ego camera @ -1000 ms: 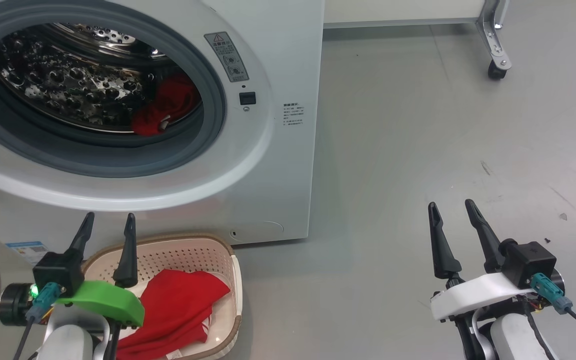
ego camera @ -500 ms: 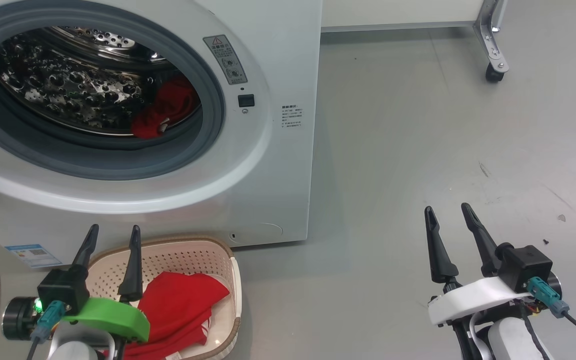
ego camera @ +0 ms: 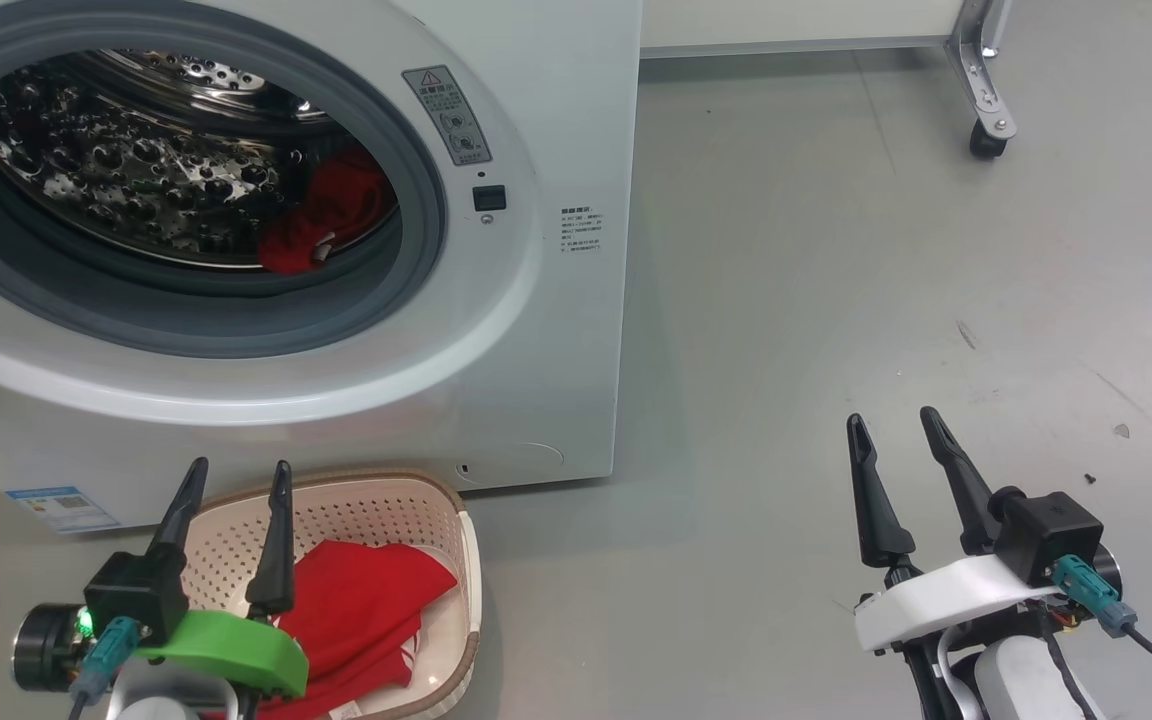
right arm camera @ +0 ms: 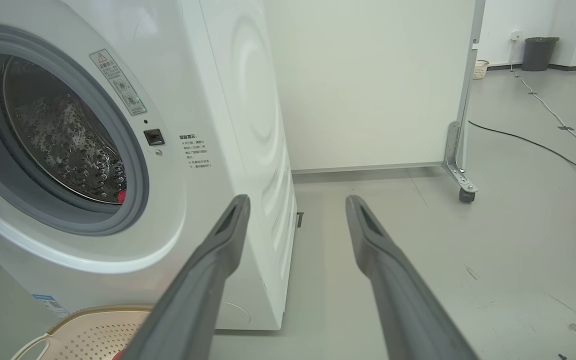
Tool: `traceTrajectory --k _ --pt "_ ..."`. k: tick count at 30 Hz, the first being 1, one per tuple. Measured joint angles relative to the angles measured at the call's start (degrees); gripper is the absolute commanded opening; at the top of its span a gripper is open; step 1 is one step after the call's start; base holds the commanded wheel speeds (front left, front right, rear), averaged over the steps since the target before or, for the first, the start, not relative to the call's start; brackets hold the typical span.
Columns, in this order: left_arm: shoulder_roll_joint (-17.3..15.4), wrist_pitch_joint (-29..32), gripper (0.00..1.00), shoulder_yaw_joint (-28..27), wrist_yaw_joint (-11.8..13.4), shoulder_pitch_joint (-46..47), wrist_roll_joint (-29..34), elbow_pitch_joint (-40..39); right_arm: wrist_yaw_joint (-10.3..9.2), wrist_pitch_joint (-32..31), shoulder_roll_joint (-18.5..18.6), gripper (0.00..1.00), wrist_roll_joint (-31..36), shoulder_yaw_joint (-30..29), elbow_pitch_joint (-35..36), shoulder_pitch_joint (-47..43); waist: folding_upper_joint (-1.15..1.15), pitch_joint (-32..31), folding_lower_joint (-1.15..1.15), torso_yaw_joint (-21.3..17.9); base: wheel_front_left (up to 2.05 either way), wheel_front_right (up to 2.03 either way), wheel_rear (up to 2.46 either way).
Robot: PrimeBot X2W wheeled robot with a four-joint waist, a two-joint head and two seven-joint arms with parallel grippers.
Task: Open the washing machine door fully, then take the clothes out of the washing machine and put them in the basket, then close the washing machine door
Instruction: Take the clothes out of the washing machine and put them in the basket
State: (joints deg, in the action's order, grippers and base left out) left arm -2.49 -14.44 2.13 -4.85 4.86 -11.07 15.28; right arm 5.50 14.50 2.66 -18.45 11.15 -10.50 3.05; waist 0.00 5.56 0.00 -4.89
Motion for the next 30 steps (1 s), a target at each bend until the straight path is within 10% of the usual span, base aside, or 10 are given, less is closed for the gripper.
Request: traceTrajectory --k 30 --pt "0.04 0.00 1.00 1.48 0.62 -1.98 0.00 -2.91 0.43 0.00 -0.01 1.00 0.10 0.79 0.46 -0.03 0.00 0.43 0.00 -0.60 0.00 0.00 0.00"
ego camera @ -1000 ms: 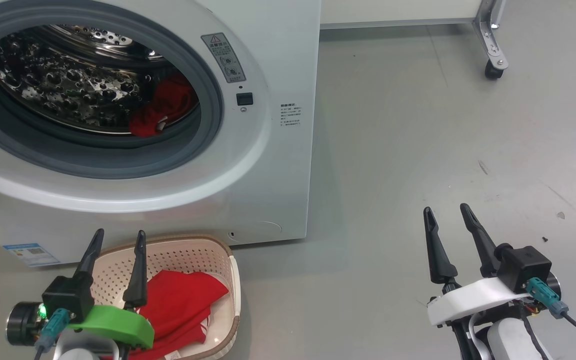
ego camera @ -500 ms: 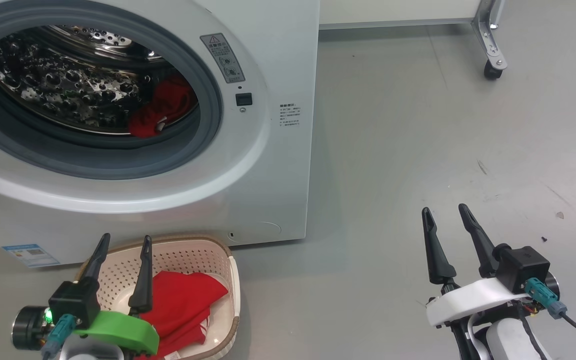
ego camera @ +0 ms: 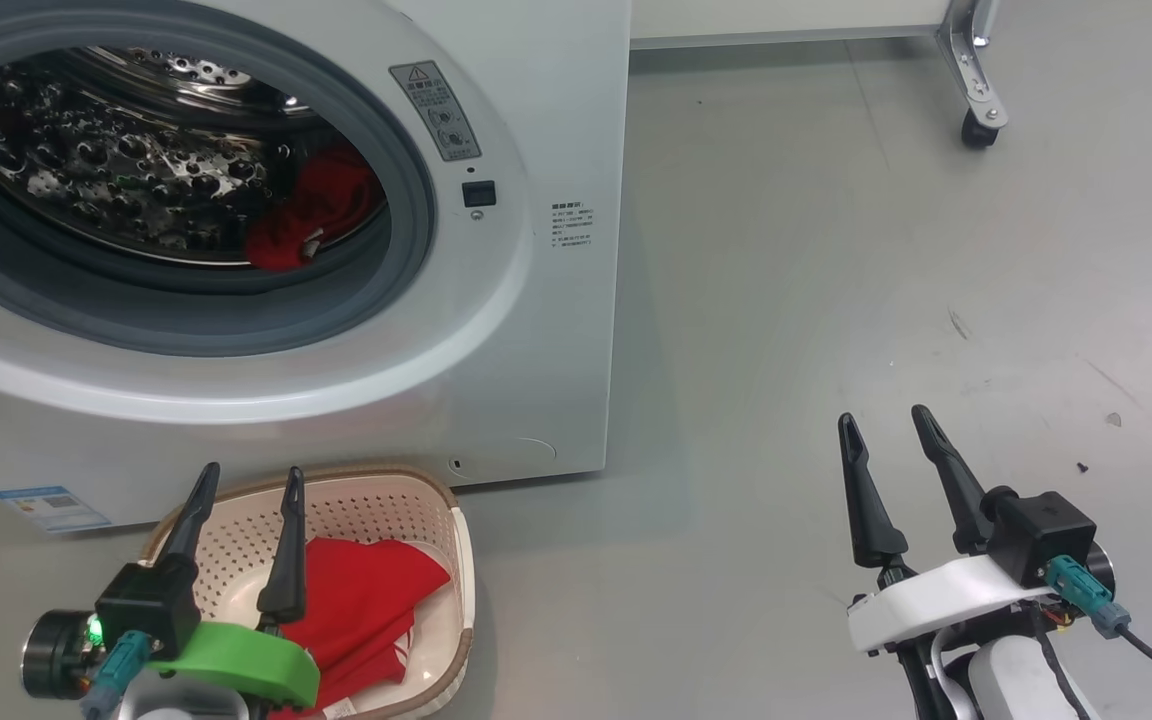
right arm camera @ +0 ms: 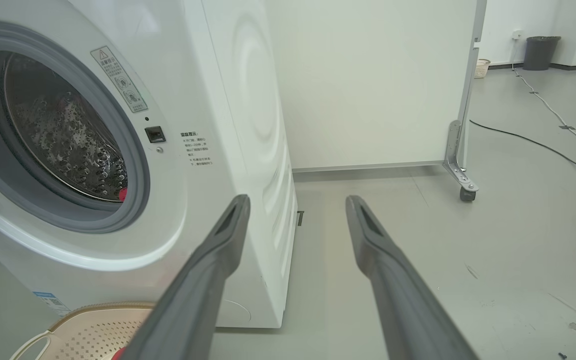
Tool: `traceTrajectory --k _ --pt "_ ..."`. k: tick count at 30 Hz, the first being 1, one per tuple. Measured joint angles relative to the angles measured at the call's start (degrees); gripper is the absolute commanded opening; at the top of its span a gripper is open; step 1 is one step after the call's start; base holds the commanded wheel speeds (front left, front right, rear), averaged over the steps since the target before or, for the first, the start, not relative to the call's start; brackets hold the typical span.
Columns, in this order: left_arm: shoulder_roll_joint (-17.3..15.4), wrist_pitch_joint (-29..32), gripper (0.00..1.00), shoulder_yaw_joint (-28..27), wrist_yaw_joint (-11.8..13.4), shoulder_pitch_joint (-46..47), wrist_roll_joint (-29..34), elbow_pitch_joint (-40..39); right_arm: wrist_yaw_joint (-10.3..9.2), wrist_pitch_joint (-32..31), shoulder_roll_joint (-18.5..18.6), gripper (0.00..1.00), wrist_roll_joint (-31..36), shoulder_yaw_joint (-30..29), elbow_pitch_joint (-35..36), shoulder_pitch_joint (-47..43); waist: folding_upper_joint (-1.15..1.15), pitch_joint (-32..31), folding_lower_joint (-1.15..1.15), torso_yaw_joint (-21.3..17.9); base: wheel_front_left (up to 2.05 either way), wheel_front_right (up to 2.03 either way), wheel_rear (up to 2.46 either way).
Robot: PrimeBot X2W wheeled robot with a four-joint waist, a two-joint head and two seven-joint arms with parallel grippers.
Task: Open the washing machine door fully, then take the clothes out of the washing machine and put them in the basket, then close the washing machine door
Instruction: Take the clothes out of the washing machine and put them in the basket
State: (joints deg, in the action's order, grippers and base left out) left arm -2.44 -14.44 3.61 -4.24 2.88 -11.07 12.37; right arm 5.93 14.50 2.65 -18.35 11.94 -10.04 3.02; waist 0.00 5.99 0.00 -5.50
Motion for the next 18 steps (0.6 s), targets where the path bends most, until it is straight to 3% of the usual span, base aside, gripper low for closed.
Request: traceTrajectory --k 18 --pt "-1.40 0.81 1.00 -3.61 2.00 3.36 -0.13 -1.51 -0.04 0.00 -0.02 1.00 -0.34 1.91 2.96 0.50 0.00 9.18 0.00 -2.63 0.00 0.00 0.00"
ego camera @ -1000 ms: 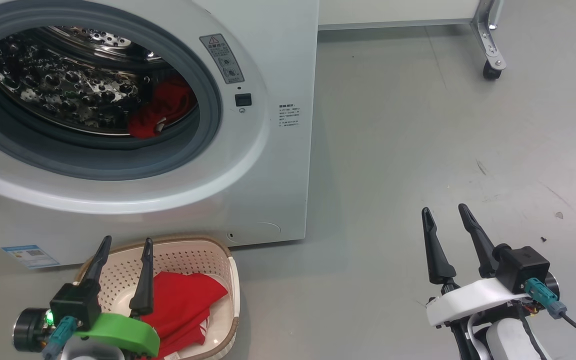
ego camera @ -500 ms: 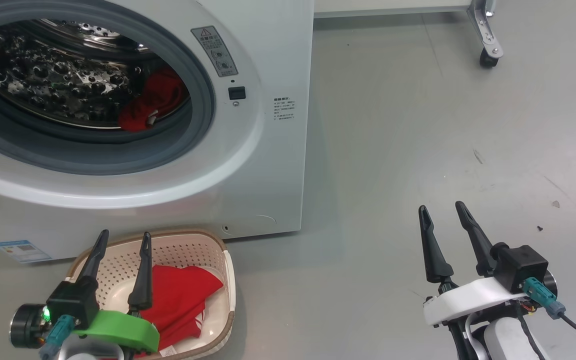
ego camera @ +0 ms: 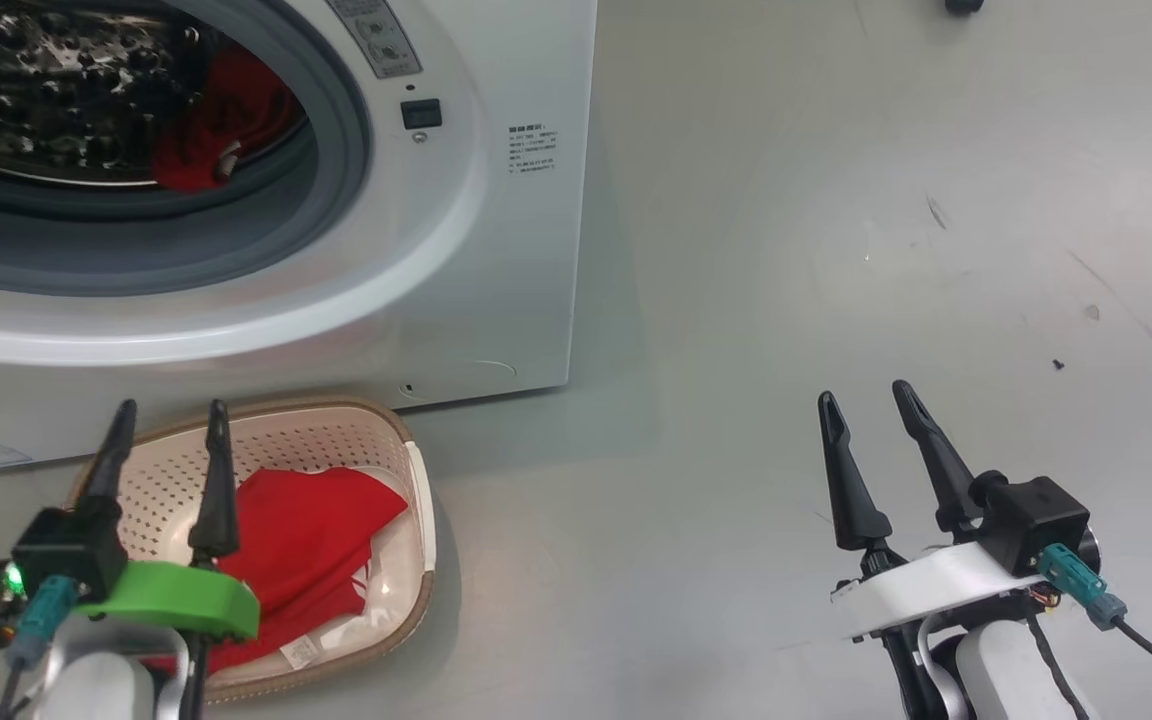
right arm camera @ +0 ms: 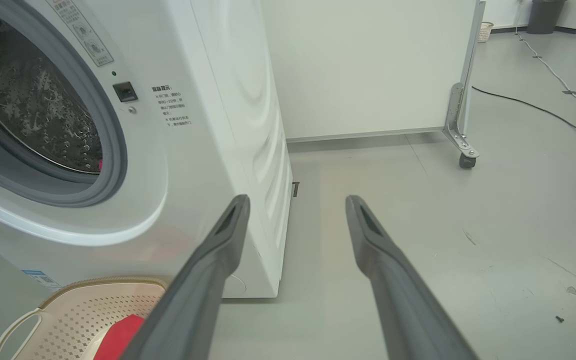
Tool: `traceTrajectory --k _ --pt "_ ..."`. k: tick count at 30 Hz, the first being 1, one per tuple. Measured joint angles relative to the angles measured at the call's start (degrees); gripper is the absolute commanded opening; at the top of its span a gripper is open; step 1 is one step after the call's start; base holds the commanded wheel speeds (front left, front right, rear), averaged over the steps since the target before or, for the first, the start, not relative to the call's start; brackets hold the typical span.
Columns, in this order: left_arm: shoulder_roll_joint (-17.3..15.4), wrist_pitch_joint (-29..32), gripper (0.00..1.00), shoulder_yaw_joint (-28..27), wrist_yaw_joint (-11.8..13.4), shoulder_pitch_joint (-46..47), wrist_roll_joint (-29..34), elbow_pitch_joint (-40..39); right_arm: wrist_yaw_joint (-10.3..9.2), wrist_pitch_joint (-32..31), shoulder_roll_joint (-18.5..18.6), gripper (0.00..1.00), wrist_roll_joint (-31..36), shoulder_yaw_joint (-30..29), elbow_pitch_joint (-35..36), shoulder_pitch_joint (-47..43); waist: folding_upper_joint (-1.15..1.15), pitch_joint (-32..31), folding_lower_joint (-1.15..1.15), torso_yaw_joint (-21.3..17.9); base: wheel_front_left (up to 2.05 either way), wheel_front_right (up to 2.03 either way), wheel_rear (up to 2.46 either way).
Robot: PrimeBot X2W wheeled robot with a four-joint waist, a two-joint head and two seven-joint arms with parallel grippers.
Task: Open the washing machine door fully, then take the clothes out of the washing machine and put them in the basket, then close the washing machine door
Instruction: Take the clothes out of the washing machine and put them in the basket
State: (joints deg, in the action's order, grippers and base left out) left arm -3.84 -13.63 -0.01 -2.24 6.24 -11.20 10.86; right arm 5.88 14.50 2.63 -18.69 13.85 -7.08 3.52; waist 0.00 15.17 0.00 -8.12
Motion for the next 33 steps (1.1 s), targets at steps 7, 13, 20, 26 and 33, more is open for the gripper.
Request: traceTrajectory --k 7,13,20,26,33 --pt "-2.27 4.61 1.00 -1.44 0.23 7.42 -0.77 0.13 -0.07 0.00 0.00 1.00 -1.20 1.48 1.55 1.98 0.00 4.40 0.00 -2.32 0.00 0.00 0.00" --pt "-5.36 10.47 1.00 -2.40 0.25 16.00 -0.81 1.65 -0.48 0.00 0.00 1.00 -2.29 2.82 2.42 3.56 0.00 8.33 0.00 -4.27 0.00 0.00 0.00" --pt "-8.83 17.25 1.00 -5.02 0.93 25.79 -1.81 6.39 -0.56 0.00 0.00 1.00 -2.75 4.54 2.89 5.93 0.00 13.06 0.00 -6.90 0.00 0.00 0.00" --pt "-11.35 21.62 1.00 -5.15 0.96 32.01 -1.35 10.37 -1.01 0.00 -0.01 1.00 -3.00 5.05 3.01 7.29 0.00 15.77 0.00 -8.95 0.00 0.00 0.00" --pt "-15.04 24.74 1.00 -5.55 1.25 36.76 -0.11 14.68 -1.51 0.00 -0.03 1.00 -4.49 6.61 3.24 8.39 0.00 18.09 0.00 -11.38 0.00 0.00 0.00"
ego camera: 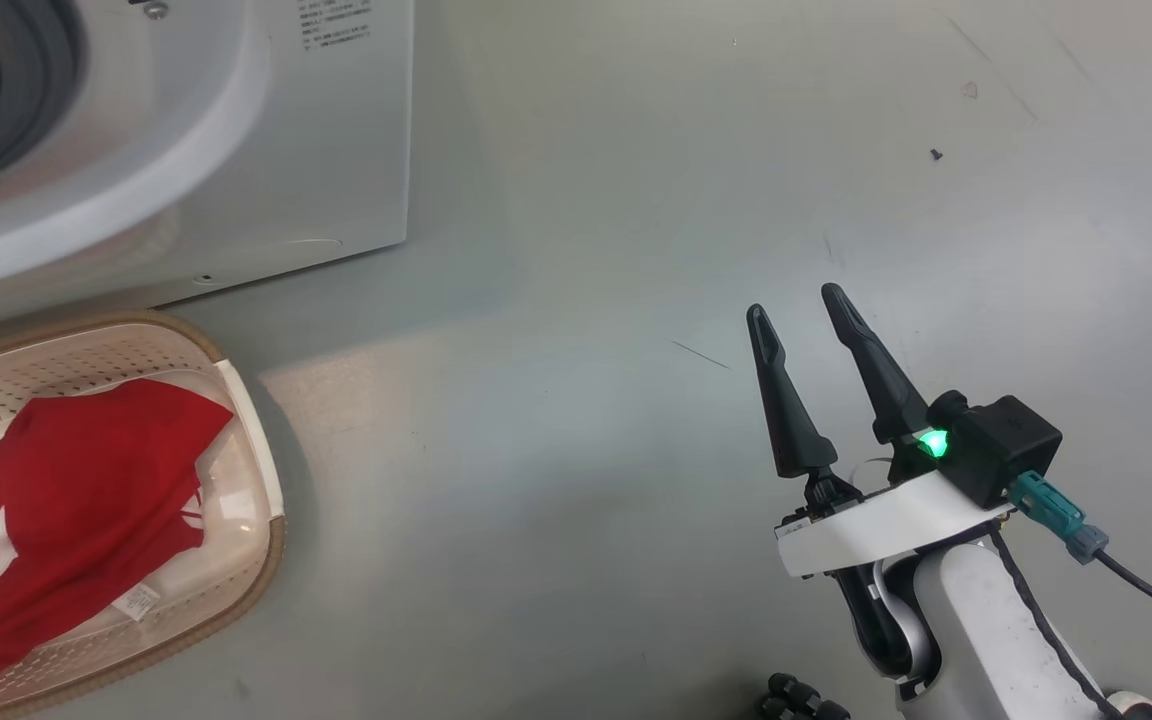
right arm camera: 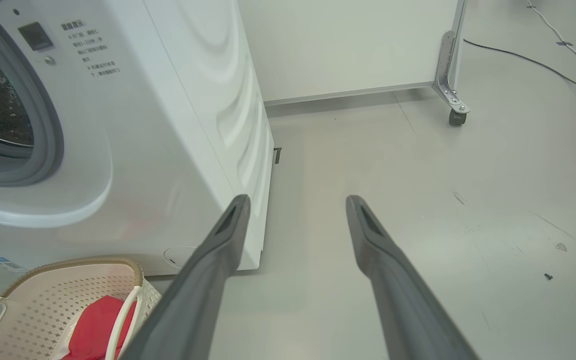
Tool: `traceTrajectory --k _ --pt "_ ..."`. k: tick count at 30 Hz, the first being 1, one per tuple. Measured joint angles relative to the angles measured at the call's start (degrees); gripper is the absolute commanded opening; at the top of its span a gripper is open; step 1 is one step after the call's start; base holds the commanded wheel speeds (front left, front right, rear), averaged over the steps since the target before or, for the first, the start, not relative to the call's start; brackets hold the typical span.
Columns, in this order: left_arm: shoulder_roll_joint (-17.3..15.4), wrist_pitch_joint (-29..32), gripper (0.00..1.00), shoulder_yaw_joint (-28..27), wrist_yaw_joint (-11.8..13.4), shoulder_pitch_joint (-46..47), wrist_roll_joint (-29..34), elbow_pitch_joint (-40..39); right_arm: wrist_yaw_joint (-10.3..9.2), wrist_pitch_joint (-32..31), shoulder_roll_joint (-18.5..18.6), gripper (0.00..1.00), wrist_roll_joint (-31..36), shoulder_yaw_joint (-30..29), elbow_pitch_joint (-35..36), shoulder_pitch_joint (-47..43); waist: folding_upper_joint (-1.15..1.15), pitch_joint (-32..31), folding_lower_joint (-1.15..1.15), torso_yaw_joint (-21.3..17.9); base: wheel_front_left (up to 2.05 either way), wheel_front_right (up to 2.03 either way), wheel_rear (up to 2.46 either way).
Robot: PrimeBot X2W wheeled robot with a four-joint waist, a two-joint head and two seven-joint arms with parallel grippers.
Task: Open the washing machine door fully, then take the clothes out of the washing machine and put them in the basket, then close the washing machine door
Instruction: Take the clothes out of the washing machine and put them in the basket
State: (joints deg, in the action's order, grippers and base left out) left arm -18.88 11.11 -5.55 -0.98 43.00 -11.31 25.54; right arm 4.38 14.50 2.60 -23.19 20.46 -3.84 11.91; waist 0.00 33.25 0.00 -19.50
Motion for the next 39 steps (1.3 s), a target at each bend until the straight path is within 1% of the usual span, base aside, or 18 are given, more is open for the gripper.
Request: traceTrajectory --k 4,8,13,16,18,21,25,29,30,31,32,33,39 --pt "-0.38 0.85 1.00 -1.41 0.75 2.15 -0.12 1.92 -0.16 0.00 0.00 1.00 -0.68 0.38 0.00 0.25 0.00 0.76 0.00 -1.01 0.00 0.00 0.00" --pt "-2.44 1.94 1.00 -1.67 0.75 3.47 0.05 4.33 -0.53 0.00 -0.01 1.00 -1.05 0.86 0.01 0.75 0.00 1.58 0.00 -2.28 0.00 0.00 0.00" --pt "-3.57 2.45 1.00 -1.58 0.77 5.67 0.57 6.68 -1.00 0.00 -0.01 1.00 -1.86 1.77 0.62 0.85 0.00 2.47 0.00 -3.54 0.00 0.00 0.00" --pt "-3.81 2.77 1.00 -1.26 1.23 6.99 0.86 7.82 -1.07 0.00 -0.03 1.00 -1.96 2.08 0.76 0.85 0.00 2.97 0.00 -4.03 0.00 0.00 0.00" --pt "-3.79 2.77 1.00 -0.75 1.26 7.79 1.51 8.90 -1.53 0.00 -0.04 1.00 -1.96 2.08 0.76 0.86 0.00 3.22 0.00 -4.24 0.00 0.00 0.00" --pt "-3.94 2.77 1.00 -0.57 1.41 8.48 1.91 10.36 -1.53 0.00 -0.03 1.00 -1.96 2.43 0.76 0.98 0.00 3.38 0.00 -4.46 0.00 0.00 0.00" --pt "-4.95 2.75 1.00 -0.68 1.76 9.07 1.93 12.20 -1.54 0.00 -0.07 1.00 -1.99 3.12 0.76 1.60 0.00 3.45 0.00 -5.04 0.00 0.00 0.00" --pt "-4.94 2.35 1.00 -0.51 1.79 10.20 2.35 13.25 -1.63 0.00 -0.07 1.00 -1.99 2.99 0.75 1.68 0.00 3.49 0.00 -5.35 0.00 0.00 0.00" --pt "-4.94 2.34 1.00 -0.51 1.79 10.42 2.34 13.61 -2.03 0.00 -0.05 1.00 -1.99 3.00 0.75 1.68 0.00 3.48 0.00 -5.38 0.00 0.00 0.00" --pt "-4.94 2.15 0.78 -0.51 1.79 10.59 2.34 14.00 -2.09 0.00 -0.07 1.00 -1.99 3.00 0.75 1.68 0.00 3.47 0.00 -5.40 0.00 0.00 0.00" --pt "-4.92 1.83 0.24 -0.49 1.79 10.73 2.33 14.38 -2.10 0.00 -0.07 1.00 -1.99 3.00 0.75 1.68 0.00 3.46 0.00 -5.42 0.00 0.00 0.00" --pt "-4.90 1.66 0.00 -0.47 1.79 10.84 2.33 14.61 -2.11 0.00 -0.07 1.00 -1.99 3.00 0.74 1.68 0.00 3.45 0.00 -5.41 0.00 0.00 0.00" --pt "-3.85 -0.23 0.00 0.11 1.70 12.58 2.32 16.03 -2.80 0.00 -0.09 1.00 -1.86 2.41 0.73 1.68 0.00 3.41 0.00 -4.97 0.00 0.00 0.00"
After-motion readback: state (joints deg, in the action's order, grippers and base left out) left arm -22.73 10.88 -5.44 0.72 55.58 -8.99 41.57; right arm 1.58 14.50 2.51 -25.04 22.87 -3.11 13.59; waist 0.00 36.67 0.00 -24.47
